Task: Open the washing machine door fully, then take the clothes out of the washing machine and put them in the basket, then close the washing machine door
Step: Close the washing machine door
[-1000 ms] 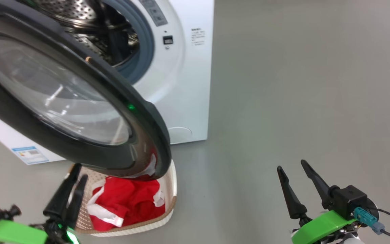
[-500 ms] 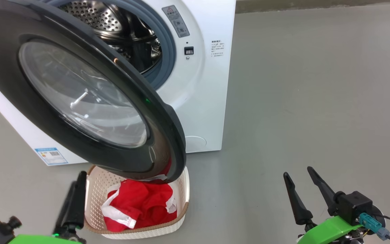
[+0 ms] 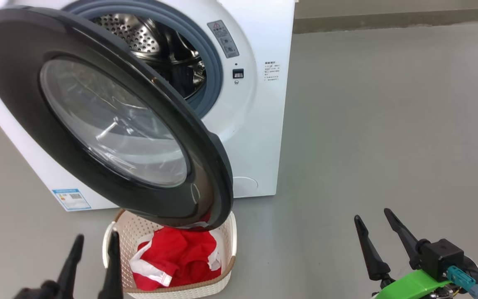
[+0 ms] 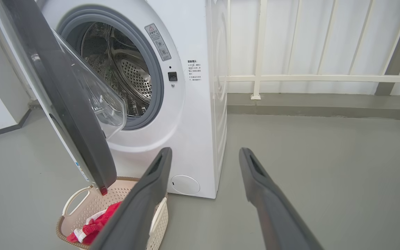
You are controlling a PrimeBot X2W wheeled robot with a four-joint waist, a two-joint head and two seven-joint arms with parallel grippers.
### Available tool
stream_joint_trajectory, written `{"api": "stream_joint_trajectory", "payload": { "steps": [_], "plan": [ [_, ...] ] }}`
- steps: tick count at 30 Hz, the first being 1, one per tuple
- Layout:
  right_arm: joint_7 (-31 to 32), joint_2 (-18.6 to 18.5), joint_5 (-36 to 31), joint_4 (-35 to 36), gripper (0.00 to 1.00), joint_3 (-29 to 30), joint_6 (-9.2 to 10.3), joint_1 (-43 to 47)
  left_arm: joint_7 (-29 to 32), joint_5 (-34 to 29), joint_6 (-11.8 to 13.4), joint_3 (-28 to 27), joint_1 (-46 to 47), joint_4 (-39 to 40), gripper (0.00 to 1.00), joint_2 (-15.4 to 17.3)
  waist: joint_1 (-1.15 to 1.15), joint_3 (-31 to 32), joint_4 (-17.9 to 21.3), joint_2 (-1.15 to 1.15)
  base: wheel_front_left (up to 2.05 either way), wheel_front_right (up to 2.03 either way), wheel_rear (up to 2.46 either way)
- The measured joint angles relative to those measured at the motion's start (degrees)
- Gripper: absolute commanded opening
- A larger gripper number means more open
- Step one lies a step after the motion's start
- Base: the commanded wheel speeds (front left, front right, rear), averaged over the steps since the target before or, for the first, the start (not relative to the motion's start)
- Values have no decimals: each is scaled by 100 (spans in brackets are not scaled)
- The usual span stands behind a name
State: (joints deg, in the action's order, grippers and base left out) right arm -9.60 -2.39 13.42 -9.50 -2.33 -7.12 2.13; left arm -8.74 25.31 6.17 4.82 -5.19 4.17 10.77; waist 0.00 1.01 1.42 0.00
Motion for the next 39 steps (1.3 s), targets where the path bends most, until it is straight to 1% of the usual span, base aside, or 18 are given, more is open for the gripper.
{"api": "stream_joint_trajectory", "payload": {
  "steps": [5,9,19,27,39],
  "plan": [
    [54,1,-40,81,100,66,0,157,-1,-355,186,129,-270,-49,100,99,0,62,-28,0,0,0,0],
    [104,3,-42,123,100,96,0,287,0,-466,287,222,-342,-78,100,110,0,100,-50,0,0,0,0],
    [156,11,-49,222,100,125,0,373,1,-523,396,264,-511,-107,100,103,0,137,-56,0,0,0,0],
    [162,12,-49,246,100,125,0,375,-1,-523,400,271,-552,-129,100,105,0,131,-54,0,0,0,0],
    [163,13,-49,278,100,125,0,375,-44,-527,492,349,-552,-136,100,105,0,120,-59,0,0,0,0]
  ]
}}
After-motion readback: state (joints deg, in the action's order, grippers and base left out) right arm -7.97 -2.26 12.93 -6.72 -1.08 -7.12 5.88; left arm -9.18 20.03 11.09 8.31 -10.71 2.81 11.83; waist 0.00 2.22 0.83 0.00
